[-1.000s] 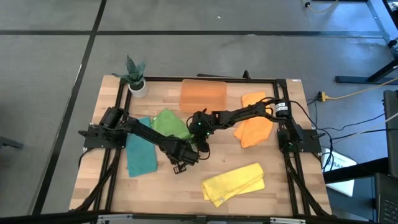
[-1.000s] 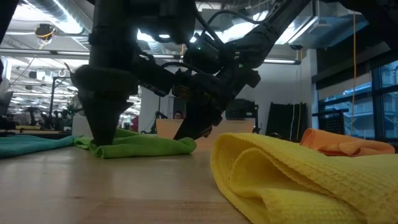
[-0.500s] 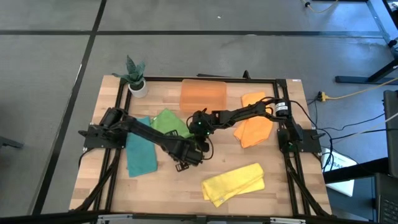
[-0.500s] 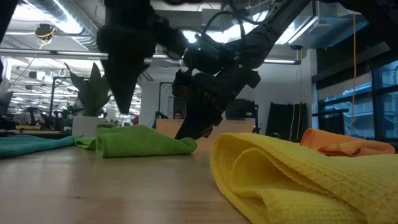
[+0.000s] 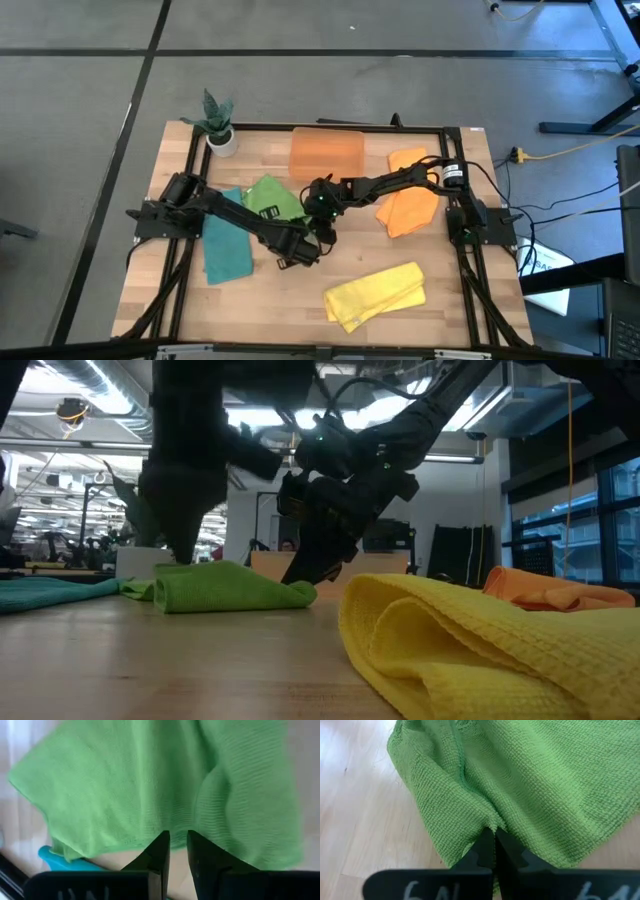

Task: Roll microfiber towels into tight, uniform cylinder then place into a basket
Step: Roll the green microfiber cloth

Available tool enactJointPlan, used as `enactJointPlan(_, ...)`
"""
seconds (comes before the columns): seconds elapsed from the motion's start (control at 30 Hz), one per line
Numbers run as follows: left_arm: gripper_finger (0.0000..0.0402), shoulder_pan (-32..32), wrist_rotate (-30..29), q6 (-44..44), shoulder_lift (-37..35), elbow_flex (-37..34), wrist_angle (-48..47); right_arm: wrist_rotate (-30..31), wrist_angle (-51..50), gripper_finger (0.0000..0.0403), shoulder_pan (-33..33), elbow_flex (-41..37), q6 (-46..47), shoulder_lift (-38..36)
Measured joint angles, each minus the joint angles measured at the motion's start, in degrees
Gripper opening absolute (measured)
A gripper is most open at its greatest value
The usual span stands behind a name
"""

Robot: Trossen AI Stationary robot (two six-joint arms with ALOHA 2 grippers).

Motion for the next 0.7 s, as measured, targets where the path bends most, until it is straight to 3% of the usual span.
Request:
enactJointPlan(0.47,0.0057,-1.1,4.3,8.7,0.0,-2.0,12.1,-0.7,-0.1,0.0008,0.0,0.0,-0.9,0.0)
enactJointPlan(0.7,0.0057,-0.9,6.0,8.8,0.0,-2.2,12.0,-7.3,-0.4,0.0049,-0.1,-0.1,-1.7,0.2)
